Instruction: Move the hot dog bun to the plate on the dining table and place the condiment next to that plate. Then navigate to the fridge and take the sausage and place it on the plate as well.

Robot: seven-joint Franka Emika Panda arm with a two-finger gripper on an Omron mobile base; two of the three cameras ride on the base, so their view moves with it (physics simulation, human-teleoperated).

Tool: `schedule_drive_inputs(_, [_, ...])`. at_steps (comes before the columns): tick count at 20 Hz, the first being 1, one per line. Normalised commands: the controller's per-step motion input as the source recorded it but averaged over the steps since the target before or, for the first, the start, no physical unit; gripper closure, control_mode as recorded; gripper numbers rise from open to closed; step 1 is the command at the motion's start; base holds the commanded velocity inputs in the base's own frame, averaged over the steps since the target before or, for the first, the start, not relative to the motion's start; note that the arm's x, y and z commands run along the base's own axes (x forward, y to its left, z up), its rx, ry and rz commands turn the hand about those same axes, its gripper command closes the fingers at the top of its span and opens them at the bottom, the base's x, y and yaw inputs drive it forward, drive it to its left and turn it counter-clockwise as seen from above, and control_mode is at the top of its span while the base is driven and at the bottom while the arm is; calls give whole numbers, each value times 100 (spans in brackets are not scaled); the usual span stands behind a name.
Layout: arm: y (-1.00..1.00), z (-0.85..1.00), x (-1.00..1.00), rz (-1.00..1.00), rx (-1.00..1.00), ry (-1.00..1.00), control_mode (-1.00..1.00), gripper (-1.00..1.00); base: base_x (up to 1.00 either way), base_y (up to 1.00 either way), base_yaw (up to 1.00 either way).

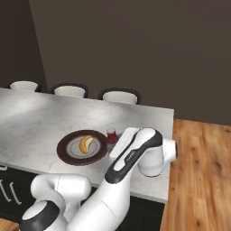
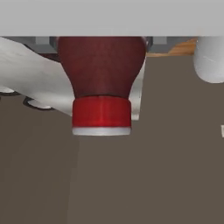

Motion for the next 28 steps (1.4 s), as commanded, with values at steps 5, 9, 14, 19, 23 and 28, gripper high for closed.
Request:
schedule_drive_inputs(5, [0, -49, 53, 0, 0, 0, -100, 100, 0, 0, 0])
schedule_drive_inputs(9, [0, -48, 49, 0, 0, 0, -100, 100, 0, 0, 0])
schedule_drive_inputs(14, [0, -44, 47, 0, 0, 0, -100, 100, 0, 0, 0])
schedule_drive_inputs(19, [0, -42, 45, 1, 0, 0, -100, 100, 0, 0, 0])
schedule_drive_inputs(23, [0, -38, 40, 2, 0, 0, -100, 100, 0, 0, 0])
schedule_drive_inputs(28, [0, -34, 34, 3, 0, 0, -100, 100, 0, 0, 0])
